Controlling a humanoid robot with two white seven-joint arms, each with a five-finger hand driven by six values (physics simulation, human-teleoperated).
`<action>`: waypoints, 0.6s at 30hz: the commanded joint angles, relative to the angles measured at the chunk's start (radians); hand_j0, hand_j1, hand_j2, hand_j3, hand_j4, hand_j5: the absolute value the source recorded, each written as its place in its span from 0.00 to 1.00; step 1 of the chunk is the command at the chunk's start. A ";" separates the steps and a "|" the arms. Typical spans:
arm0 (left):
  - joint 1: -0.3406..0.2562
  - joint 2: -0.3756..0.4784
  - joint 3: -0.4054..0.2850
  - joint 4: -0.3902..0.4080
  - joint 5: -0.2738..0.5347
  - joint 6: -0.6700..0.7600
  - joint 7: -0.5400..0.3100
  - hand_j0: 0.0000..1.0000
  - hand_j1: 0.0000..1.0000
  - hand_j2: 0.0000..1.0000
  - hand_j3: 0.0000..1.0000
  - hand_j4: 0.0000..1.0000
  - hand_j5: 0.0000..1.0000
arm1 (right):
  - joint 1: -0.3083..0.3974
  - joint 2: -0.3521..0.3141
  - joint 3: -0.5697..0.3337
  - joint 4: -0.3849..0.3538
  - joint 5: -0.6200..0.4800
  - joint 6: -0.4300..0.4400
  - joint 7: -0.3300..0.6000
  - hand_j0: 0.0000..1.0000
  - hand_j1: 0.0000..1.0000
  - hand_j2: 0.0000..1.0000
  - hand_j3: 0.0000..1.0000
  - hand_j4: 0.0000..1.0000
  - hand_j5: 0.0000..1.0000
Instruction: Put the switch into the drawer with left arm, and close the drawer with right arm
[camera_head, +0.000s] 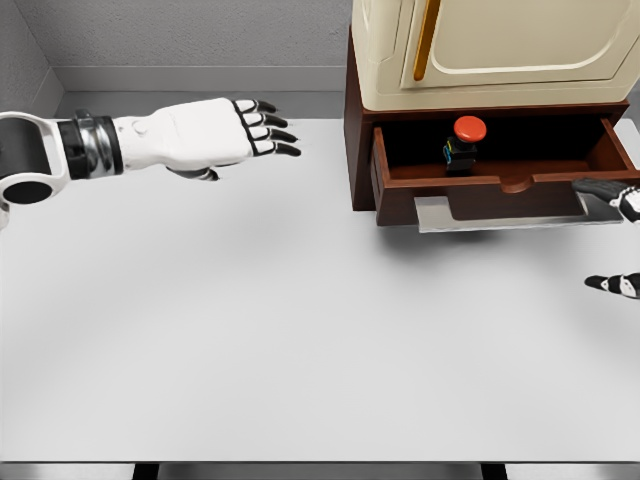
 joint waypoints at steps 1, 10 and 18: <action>0.000 0.019 0.003 0.019 0.007 0.001 0.002 1.00 1.00 1.00 1.00 1.00 1.00 | 0.000 0.000 0.008 0.001 0.000 0.003 -0.001 1.00 1.00 1.00 1.00 1.00 1.00; 0.005 0.027 0.003 0.043 0.005 0.001 0.003 1.00 1.00 1.00 1.00 1.00 1.00 | -0.035 0.000 0.036 0.026 0.011 0.003 -0.001 1.00 1.00 1.00 1.00 1.00 1.00; 0.021 0.062 0.013 0.063 0.004 0.001 0.003 1.00 1.00 1.00 1.00 1.00 1.00 | -0.038 0.000 0.036 -0.002 0.017 0.003 -0.001 1.00 1.00 1.00 1.00 1.00 1.00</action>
